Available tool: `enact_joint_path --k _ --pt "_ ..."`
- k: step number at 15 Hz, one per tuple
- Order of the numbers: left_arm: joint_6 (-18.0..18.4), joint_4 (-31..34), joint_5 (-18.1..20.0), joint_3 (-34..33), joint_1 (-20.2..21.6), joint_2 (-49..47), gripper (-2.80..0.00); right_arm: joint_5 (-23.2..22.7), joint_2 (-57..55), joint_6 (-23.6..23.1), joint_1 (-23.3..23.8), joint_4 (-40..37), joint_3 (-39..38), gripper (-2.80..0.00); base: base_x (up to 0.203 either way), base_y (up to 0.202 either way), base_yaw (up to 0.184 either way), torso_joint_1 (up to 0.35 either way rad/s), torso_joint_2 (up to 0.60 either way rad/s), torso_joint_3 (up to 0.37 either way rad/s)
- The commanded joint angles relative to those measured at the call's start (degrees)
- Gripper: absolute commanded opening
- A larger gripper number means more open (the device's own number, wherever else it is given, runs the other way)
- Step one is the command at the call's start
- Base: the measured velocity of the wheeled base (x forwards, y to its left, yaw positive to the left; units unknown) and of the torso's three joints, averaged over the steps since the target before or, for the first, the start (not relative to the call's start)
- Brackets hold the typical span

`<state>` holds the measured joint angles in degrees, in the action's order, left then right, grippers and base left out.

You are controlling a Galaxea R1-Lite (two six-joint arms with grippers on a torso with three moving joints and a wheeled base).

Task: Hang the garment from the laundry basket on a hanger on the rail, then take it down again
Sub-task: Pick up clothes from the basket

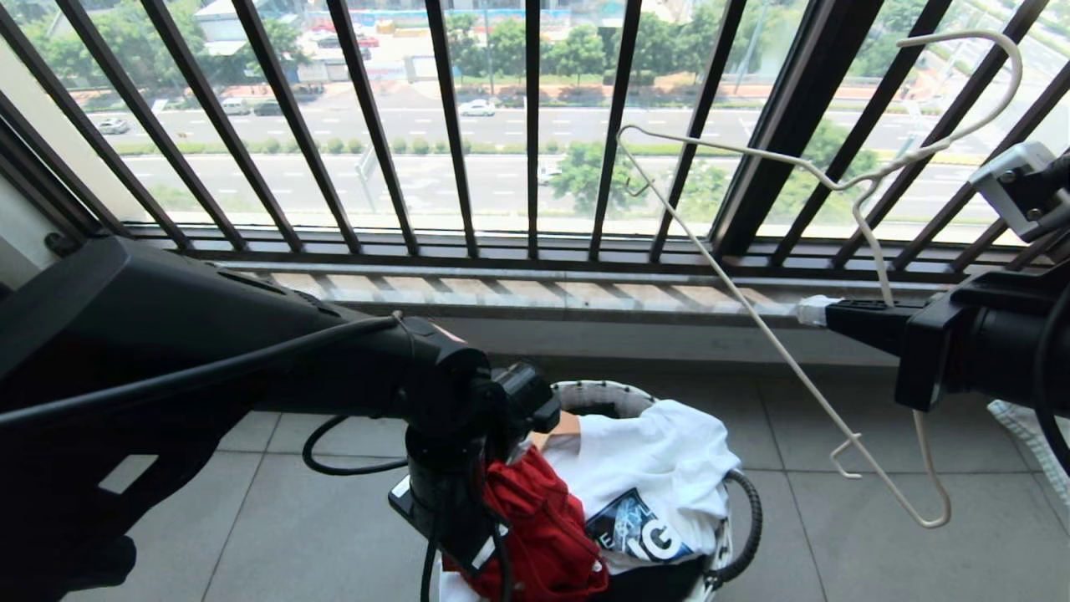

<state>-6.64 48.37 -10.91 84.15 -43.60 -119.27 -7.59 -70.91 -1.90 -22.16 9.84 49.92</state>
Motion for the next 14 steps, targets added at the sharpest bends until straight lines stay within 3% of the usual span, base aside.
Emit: enact_joint_path --k 1,7,8,14 --pt "0.16 0.32 -0.16 -1.35 -0.78 -0.64 -2.80 -0.05 -0.10 -0.03 0.28 0.09 0.08 -2.80 0.000 0.000 0.000 0.000 0.00 0.000" --pt "0.13 -0.12 -0.62 -0.45 -0.47 -5.23 -2.80 -0.05 -0.45 -0.03 0.51 0.09 0.09 -2.80 0.000 0.000 0.000 0.000 0.00 0.000" --pt "0.13 -0.12 -0.80 -0.36 -0.14 -5.61 0.00 -0.05 -0.45 -0.03 0.63 0.09 0.15 -2.80 0.000 0.000 0.000 0.000 0.00 0.000" --pt "0.21 0.38 -1.04 -0.20 1.22 1.28 0.00 -0.05 -0.45 -0.03 0.68 0.09 0.17 -2.80 0.000 0.000 0.000 0.000 0.00 0.000"
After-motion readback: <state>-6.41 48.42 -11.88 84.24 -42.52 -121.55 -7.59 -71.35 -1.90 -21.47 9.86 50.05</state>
